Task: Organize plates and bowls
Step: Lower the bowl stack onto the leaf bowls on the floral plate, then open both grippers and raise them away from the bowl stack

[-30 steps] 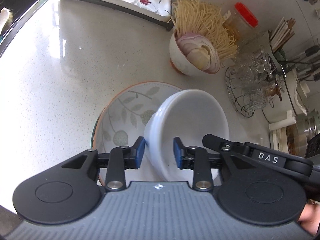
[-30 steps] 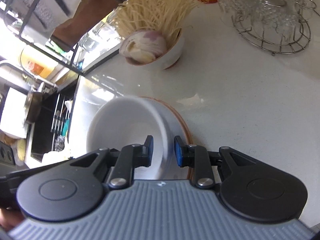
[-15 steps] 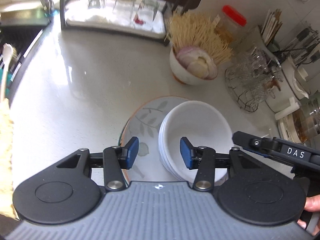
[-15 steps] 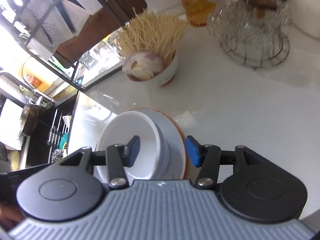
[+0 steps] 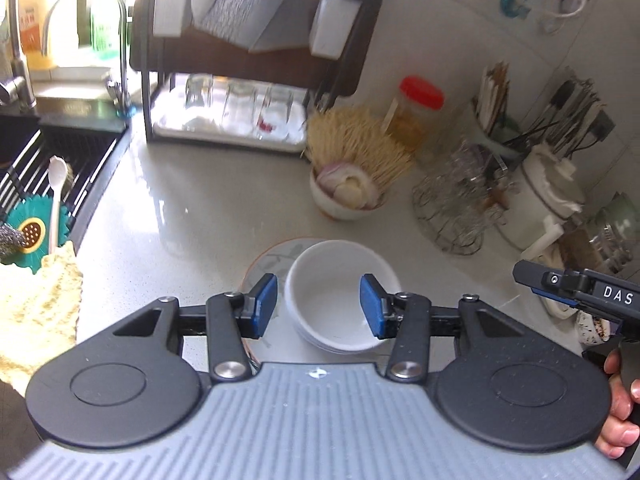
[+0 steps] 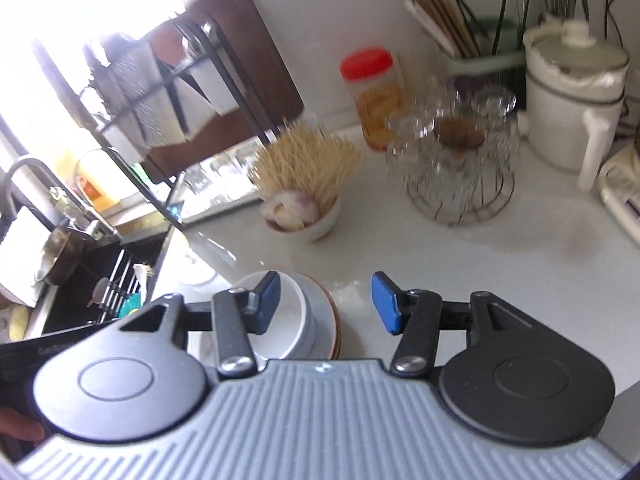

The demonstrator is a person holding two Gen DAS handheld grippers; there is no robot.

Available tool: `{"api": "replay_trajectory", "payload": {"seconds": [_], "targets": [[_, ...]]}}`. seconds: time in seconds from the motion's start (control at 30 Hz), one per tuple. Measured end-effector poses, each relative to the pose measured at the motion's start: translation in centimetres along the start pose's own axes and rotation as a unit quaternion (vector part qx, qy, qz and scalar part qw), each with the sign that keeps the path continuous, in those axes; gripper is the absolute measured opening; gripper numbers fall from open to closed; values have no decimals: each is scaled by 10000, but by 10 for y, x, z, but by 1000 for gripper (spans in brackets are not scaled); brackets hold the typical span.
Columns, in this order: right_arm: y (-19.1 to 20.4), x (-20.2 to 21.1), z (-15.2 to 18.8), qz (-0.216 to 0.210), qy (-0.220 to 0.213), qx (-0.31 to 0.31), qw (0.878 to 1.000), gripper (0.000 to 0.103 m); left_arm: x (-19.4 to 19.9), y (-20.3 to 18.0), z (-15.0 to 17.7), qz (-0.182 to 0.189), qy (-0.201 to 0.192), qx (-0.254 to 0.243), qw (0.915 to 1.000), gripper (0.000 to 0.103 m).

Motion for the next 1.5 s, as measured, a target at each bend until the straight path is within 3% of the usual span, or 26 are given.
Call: {"api": "replay_trajectory", "payload": {"seconds": [0.33,0.67,1.03,1.27,1.5], "targets": [[4,66,19,-98,-513,284,9982,54,72,-29,29,-67,-465,-73,9989,52],[0,109,55,-135,-671,469,9966,54,111,-55,75,-147,-578,-186,9980,57],[-5,125,86,-125,-592,646,9961,54,123,-84,111,-214,-568,-489,9970,61],[-8,129,95,-166,-553,715,9958,54,125,-85,121,-337,-595,-427,9967,63],[-7,126,98,-146,-510,725,9960,54,129,-78,125,-488,-609,-357,9963,73]]}}
Point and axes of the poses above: each gripper's, at about its wrist camera, not at the fingertips, and x roughly against the way its jaws point, y to its left, z to its underside, the point moved 5 cm from there along -x, roughly the way its jaws point, and after that the axes turned 5 degrees about y, right-handed, at the moved point
